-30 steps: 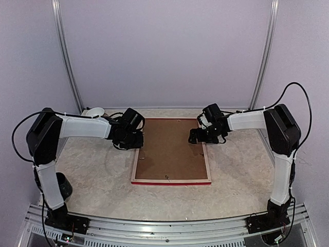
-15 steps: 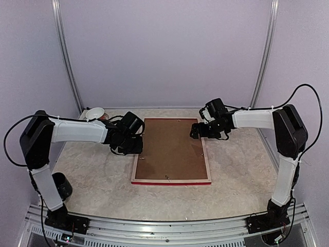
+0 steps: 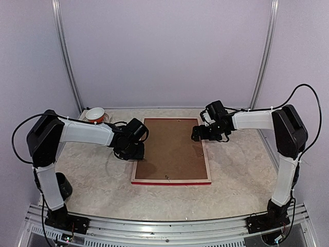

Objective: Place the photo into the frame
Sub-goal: Press the fastener onto the backboard.

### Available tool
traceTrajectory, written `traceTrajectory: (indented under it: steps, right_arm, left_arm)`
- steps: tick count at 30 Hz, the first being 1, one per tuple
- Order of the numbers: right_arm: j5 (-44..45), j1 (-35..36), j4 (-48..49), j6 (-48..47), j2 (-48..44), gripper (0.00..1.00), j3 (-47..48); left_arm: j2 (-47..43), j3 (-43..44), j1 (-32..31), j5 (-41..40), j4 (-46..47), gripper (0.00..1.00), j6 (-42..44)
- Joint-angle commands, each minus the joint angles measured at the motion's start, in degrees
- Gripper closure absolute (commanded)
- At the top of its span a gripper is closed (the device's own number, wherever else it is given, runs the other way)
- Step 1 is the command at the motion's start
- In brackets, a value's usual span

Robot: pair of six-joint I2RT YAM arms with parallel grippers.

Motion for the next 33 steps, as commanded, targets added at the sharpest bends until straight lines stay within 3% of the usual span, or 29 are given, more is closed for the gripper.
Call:
traceTrajectory:
  steps: [1,23,33]
  right_arm:
    - [0.77,0.08,0.79,-0.05,0.81,0.01,-0.86]
    - [0.46,0.16,1.81,0.12,2.05,0.01,-1.87]
    - [0.43,0.18,1.88,0.27,2.12,0.01,-1.86]
  left_arm:
    - [1.44,0.83,-0.37,-0.23,-0.01,0.58,0.44]
    - [4.03,1.97,-0.02,-0.02,0.63,0.58,0.53]
    - [0.36,-0.68,-0.10,0.47,1.19,0.61,-0.04]
